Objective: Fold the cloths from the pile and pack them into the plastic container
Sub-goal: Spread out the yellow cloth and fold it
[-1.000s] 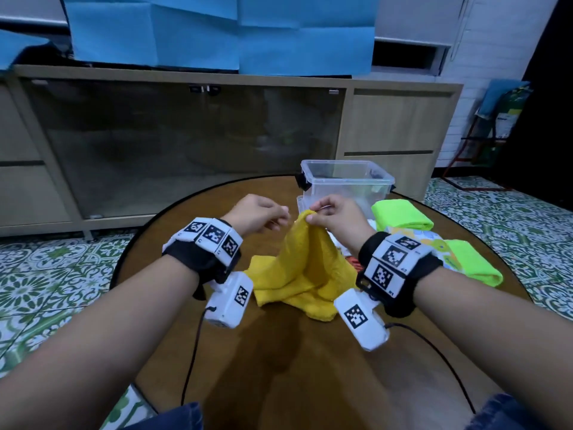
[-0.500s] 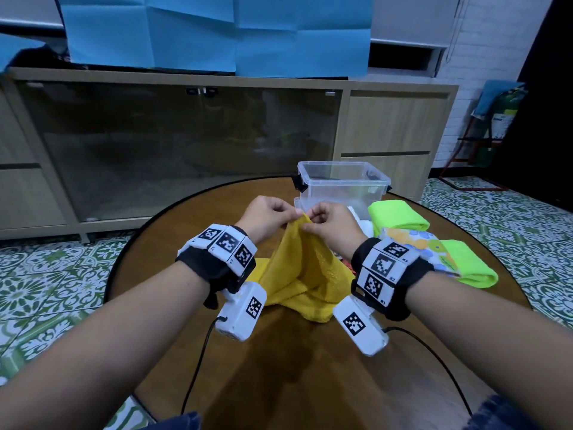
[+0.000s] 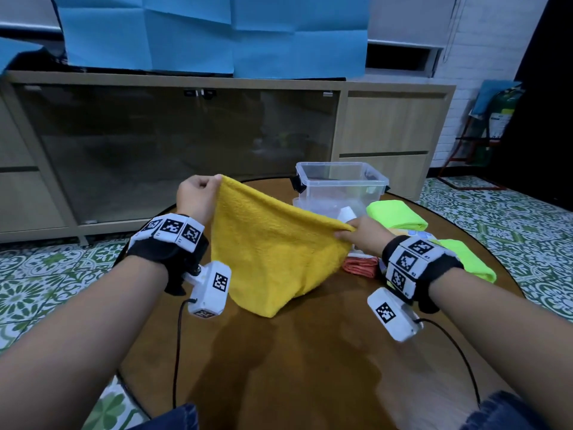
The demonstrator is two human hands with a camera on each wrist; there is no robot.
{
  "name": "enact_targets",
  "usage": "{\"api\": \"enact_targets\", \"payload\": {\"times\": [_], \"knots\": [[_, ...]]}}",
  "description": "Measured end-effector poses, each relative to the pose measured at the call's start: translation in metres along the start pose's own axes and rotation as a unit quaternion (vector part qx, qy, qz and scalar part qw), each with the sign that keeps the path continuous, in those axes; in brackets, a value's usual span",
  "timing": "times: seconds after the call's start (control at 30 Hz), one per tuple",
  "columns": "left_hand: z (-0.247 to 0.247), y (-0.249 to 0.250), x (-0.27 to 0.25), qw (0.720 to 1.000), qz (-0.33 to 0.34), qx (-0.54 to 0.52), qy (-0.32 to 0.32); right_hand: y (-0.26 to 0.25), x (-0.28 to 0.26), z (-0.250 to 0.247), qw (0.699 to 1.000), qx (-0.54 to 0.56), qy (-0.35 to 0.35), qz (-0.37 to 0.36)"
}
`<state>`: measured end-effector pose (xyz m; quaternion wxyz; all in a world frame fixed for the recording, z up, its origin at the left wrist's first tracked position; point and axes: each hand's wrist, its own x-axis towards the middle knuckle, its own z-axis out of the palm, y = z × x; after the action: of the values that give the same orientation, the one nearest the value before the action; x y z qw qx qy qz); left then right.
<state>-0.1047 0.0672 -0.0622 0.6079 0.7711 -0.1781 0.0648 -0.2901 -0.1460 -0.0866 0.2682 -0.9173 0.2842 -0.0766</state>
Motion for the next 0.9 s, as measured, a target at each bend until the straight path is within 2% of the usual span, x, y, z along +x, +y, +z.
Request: {"api": "enact_targets", "payload": {"times": [0.07, 0.13, 0.3, 0.43, 0.57, 0.63, 0.7, 0.77, 0.9], "knots": [[0.002, -0.004, -0.001, 1.000, -0.008, 0.001, -0.010, 0.002, -0.001, 0.001, 0.999, -0.025, -0.012, 0.018], [0.003, -0.007, -0.002, 1.000, -0.010, 0.008, -0.012, 0.004, -0.001, 0.004, 1.000, 0.000, -0.014, 0.012], [0.000, -0.009, 0.001, 1.000, -0.010, 0.008, 0.011, 0.001, 0.002, -0.009, 0.990, 0.096, 0.084, -0.060], [-0.005, -0.006, 0.006, 1.000, 0.001, -0.006, 0.029, -0.009, 0.001, -0.028, 0.950, 0.279, 0.117, -0.080], [-0.004, 0.004, 0.002, 0.998, 0.022, -0.049, 0.017, -0.017, 0.000, -0.054, 0.901, 0.418, 0.073, -0.085], [-0.004, 0.011, -0.001, 0.997, 0.045, -0.053, -0.016, -0.018, 0.000, -0.062, 0.904, 0.407, 0.090, -0.097], [-0.004, 0.021, -0.005, 0.996, 0.065, -0.056, -0.040, -0.018, -0.003, -0.068, 0.931, 0.324, 0.124, -0.111], [-0.005, 0.030, -0.007, 0.994, 0.075, -0.067, -0.044, -0.017, -0.007, -0.074, 0.945, 0.266, 0.145, -0.124], [-0.016, 0.043, -0.007, 0.992, 0.121, -0.034, -0.031, -0.014, -0.015, -0.092, 0.925, 0.301, 0.190, -0.135]]}}
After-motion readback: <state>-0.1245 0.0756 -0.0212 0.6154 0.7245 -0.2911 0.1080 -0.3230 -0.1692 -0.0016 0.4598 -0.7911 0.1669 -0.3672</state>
